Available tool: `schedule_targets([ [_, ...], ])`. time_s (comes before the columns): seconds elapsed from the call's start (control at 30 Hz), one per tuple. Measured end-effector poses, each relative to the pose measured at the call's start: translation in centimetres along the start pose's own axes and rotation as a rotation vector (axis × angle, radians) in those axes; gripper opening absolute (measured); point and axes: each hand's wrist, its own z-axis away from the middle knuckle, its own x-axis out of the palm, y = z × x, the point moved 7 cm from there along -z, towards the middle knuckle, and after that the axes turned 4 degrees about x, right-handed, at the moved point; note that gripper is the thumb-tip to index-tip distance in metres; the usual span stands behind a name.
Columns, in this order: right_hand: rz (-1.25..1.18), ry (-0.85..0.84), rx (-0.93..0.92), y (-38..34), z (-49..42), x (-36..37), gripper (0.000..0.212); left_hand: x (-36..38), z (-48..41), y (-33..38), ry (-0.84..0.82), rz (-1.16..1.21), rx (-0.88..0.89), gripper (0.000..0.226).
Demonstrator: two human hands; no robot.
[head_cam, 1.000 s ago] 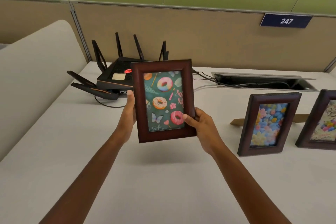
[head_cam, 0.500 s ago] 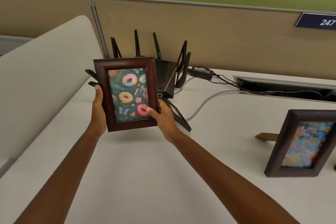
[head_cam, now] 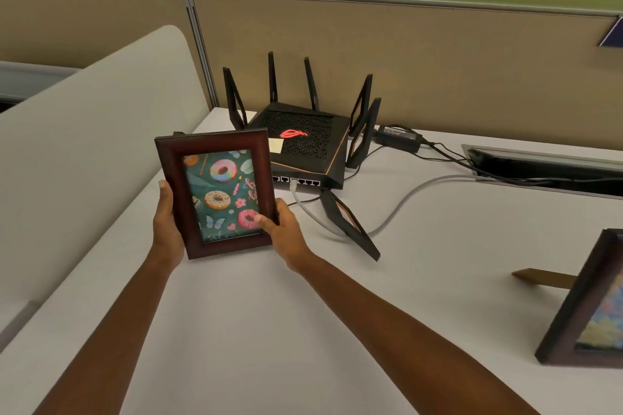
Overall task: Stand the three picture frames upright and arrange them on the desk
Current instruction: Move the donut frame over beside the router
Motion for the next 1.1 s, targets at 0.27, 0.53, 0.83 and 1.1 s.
schedule_targets([
  [0.27,0.064,-0.025,0.002,0.1,-0.4,0.8,0.035,-1.4,-0.4,-0.4,0.064,-0.040,0.020,0.057],
  [0.53,0.166,-0.032,0.003,-0.2,-0.1,0.9,0.038,-2.2,-0.4,-1.5,0.127,-0.136,-0.001,0.050],
  [0.83,0.304,0.043,-0.056,0.5,2.5,-0.1,0.060,-3.2,2.5,-1.8,0.383,-0.395,0.075,0.049],
  [1.1,0.607,0.150,-0.039,2.9,5.1,-2.7,0.061,-0.7,8.3,-2.7,0.595,-0.903,0.179,0.050],
])
